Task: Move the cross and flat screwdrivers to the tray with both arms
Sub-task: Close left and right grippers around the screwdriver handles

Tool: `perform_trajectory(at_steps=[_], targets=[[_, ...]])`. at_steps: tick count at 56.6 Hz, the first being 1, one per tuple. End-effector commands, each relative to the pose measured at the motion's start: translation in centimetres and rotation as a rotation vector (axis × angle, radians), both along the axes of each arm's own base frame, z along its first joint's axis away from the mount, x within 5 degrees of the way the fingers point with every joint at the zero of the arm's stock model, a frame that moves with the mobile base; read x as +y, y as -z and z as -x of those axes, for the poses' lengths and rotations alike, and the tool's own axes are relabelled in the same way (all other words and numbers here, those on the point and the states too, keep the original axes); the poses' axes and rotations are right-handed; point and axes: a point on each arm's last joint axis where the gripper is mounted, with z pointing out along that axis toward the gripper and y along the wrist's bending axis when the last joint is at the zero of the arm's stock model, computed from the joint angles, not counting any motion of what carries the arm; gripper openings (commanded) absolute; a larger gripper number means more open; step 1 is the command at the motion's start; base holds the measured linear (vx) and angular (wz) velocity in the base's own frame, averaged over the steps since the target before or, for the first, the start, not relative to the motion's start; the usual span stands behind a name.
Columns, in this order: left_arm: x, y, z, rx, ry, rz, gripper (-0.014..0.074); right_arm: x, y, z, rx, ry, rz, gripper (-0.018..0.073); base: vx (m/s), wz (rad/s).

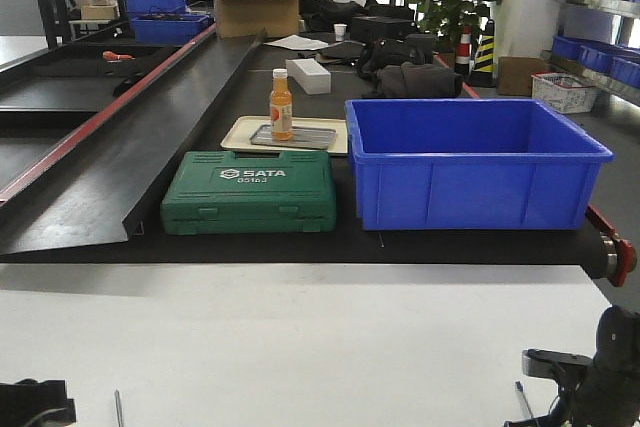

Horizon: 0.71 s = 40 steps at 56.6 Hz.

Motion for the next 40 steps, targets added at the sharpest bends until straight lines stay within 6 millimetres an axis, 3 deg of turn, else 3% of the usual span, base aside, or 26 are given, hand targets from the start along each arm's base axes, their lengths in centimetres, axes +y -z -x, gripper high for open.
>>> perform_trajectory(at_steps=[1, 12, 40], targets=[[-0.1, 0.4, -2.2, -0.029, -0.045, 0.016, 0.0503, 0.1, -1.5, -0.3, -0.046, 0.009, -0.015, -0.0008, 0.00, 0.00], [-1.3, 4.2, -4.4, 0.091, -0.016, -0.007, 0.0503, 0.1, -1.5, -0.4, -0.047, 0.009, -0.015, -0.0008, 0.00, 0.00], [-3.5, 9.1, -9.2, 0.309, 0.026, 0.001, 0.0503, 0.1, -1.5, -0.4, -0.047, 0.014, -0.015, -0.0008, 0.00, 0.00]])
